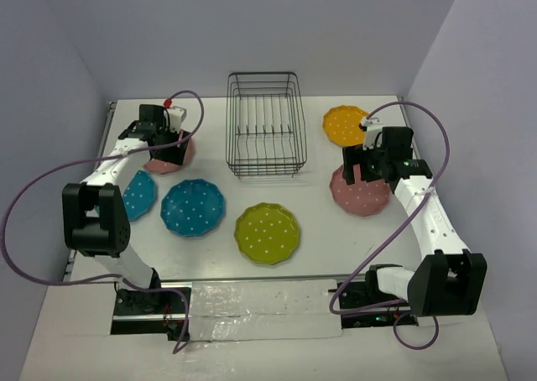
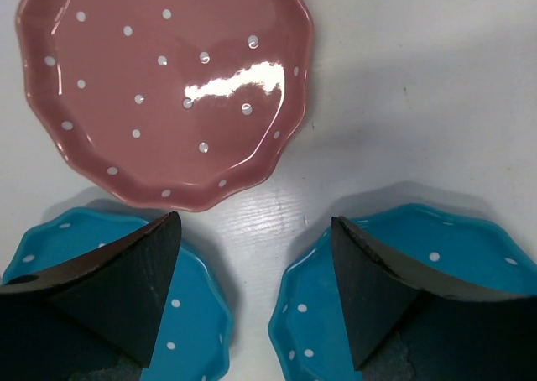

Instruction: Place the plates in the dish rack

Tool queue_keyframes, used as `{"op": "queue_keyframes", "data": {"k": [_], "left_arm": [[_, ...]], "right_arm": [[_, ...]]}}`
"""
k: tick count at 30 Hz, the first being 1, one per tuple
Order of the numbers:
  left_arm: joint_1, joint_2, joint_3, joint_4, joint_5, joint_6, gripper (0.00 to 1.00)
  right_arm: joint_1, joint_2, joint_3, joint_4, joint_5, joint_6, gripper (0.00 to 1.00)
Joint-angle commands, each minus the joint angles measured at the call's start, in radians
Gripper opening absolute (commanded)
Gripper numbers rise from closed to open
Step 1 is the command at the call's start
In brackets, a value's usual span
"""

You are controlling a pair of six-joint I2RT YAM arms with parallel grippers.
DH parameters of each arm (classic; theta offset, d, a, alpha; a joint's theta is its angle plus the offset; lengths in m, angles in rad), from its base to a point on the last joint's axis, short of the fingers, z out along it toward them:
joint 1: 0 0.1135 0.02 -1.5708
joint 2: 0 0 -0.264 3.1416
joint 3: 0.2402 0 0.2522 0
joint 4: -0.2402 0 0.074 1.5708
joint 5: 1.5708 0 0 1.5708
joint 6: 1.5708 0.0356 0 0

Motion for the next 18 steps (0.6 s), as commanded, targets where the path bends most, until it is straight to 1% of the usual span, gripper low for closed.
{"op": "queue_keyframes", "data": {"k": [1, 2, 9, 11, 13, 15, 18], "left_arm": [[-0.006, 0.039, 0.065, -0.022, -0.013, 0.044, 0.80], [-0.006, 0.063, 0.077, -0.021, -0.005, 0.047, 0.77], [-0.032, 0.157, 0.116, -0.022, 0.015, 0.073, 0.70], [-0.037, 0.189, 0.123, -0.017, 0.013, 0.082, 0.66], [-0.037, 0.226, 0.143, -0.021, 0.019, 0.090, 0.65], [-0.037, 0.247, 0.154, -0.017, 0.025, 0.096, 0.61], [-0.039, 0.292, 0.185, -0.010, 0.056, 0.116, 0.56]], "right_arm": [[0.006, 0.017, 0.005, 0.009, -0.002, 0.003, 1.00], [0.006, 0.022, 0.006, 0.009, -0.003, 0.003, 1.00], [0.006, 0.040, 0.010, 0.009, 0.000, -0.003, 1.00], [0.006, 0.046, 0.010, 0.010, 0.000, -0.003, 1.00], [0.006, 0.051, 0.011, 0.010, -0.002, -0.003, 1.00], [0.006, 0.054, 0.011, 0.010, 0.000, -0.003, 1.00], [0.006, 0.060, 0.010, 0.013, -0.002, -0.005, 1.00]]}}
